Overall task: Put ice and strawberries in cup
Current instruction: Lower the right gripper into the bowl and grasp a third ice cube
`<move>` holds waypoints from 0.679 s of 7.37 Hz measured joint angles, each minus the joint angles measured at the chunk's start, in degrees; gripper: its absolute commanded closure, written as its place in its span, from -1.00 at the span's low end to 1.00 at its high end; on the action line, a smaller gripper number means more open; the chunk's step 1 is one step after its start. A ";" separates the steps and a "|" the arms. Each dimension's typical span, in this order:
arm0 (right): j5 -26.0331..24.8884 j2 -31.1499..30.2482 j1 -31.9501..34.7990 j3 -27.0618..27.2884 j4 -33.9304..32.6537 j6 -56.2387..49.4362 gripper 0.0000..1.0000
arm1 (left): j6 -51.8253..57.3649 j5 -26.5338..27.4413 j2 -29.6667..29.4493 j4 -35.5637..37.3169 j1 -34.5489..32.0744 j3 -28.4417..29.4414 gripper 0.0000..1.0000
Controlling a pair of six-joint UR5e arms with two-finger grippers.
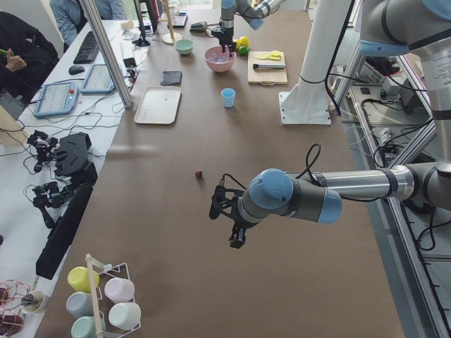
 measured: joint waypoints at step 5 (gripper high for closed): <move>0.03 -0.33 -0.08 -0.82 -0.02 0.00 -0.10 | 0.00 0.01 -0.02 0.00 -0.08 -0.25 -0.95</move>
